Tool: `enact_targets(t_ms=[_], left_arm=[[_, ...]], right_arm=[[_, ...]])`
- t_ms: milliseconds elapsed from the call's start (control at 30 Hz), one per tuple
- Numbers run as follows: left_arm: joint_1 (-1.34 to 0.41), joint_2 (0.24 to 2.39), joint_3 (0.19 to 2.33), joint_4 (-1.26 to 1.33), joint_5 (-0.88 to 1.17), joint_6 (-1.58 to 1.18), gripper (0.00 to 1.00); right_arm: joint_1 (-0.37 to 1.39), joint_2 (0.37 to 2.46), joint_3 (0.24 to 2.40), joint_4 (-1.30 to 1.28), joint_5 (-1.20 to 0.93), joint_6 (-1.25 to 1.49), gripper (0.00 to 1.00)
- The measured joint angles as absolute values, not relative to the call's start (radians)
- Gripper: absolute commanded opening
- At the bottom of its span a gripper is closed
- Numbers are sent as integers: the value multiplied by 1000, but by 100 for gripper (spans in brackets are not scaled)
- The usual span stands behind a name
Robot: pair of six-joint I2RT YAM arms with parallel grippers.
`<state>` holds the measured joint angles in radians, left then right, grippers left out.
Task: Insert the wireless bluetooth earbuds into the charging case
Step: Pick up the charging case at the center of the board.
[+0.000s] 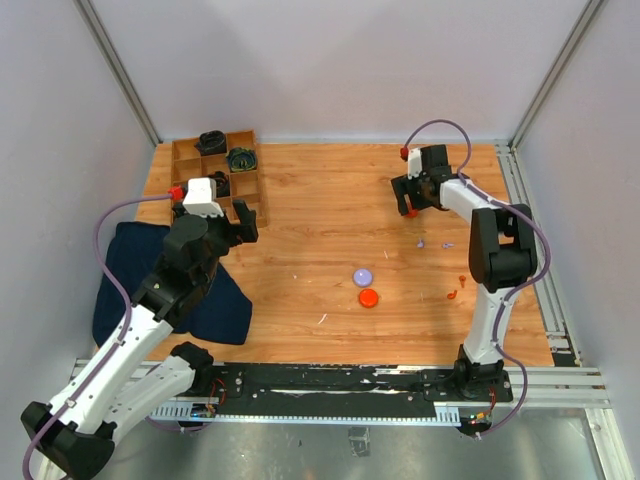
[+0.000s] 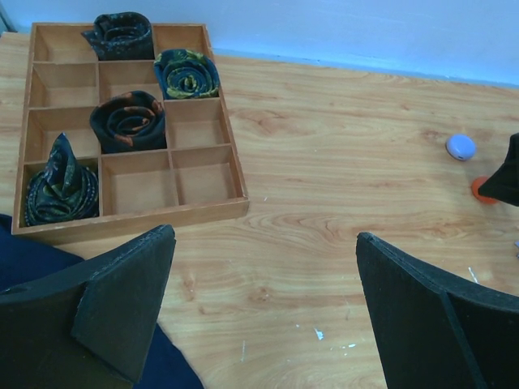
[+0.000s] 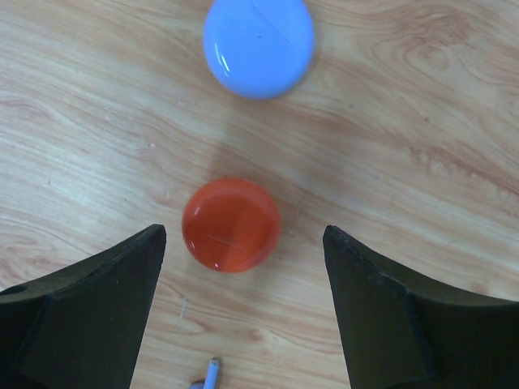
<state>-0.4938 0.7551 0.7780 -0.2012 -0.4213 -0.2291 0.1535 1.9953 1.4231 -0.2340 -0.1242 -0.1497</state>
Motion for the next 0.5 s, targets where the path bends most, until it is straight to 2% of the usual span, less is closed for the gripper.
enact_targets(t_ms=[367,500], left_arm=[[-485,762,777,-194,-405,-229,99],[-485,762,777,-188,-402,-229,99]], right_arm=[[154,2099,1522,-320,-165,-144,68],[154,2116,1553,-353,-162,-134,59]])
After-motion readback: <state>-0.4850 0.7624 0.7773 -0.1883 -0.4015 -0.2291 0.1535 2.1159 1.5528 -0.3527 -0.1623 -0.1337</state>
